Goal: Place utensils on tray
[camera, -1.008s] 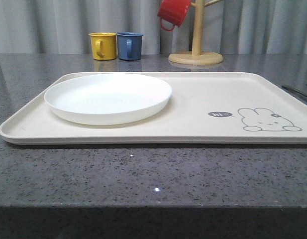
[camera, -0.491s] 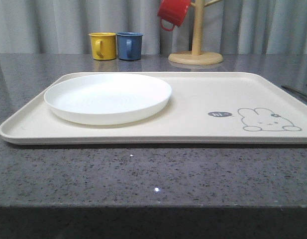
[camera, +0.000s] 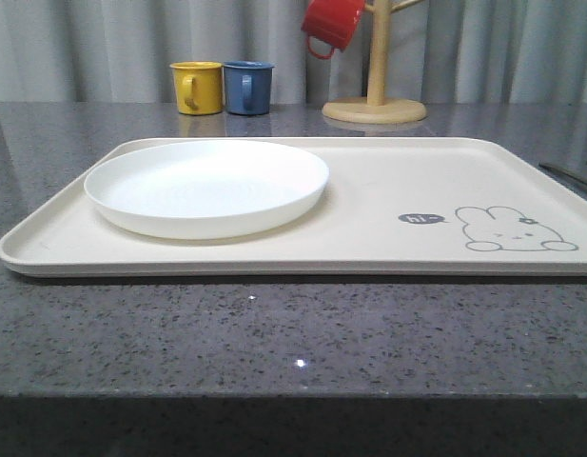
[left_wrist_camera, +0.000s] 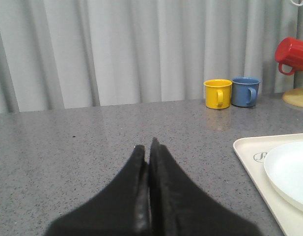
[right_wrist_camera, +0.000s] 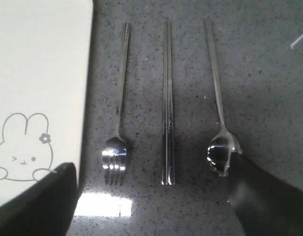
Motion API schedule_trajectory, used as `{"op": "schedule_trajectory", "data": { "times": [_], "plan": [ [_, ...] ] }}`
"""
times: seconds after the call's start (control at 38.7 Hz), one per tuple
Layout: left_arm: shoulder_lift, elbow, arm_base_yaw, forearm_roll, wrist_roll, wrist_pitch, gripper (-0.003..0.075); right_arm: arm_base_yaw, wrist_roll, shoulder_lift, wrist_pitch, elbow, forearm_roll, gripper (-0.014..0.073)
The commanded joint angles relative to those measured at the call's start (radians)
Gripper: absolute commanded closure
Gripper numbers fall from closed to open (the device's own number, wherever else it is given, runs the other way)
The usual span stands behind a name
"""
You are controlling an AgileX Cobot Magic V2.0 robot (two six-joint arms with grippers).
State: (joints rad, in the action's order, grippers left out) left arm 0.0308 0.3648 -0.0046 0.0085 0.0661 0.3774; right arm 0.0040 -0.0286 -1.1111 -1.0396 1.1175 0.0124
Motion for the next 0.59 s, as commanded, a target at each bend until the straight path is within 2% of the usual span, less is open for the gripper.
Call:
{"op": "schedule_trajectory", "data": {
  "times": [0.0, 0.34, 0.57],
  "plan": [
    [0.013, 0.024, -0.007, -0.009, -0.012, -0.073, 0.0738, 0.015, -0.002, -0.075, -0.002, 0.071, 0.002, -0.0048],
    [0.013, 0.024, -0.007, -0.009, -0.012, -0.073, 0.0738, 0.057, -0.042, -0.316, -0.001, 0.146, 0.002, -0.0048],
    [0.013, 0.024, -0.007, -0.009, -0.012, -0.073, 0.0738, 0.057, -0.042, -0.408, 0.018, 0.172, 0.002, -0.0047]
  ]
}}
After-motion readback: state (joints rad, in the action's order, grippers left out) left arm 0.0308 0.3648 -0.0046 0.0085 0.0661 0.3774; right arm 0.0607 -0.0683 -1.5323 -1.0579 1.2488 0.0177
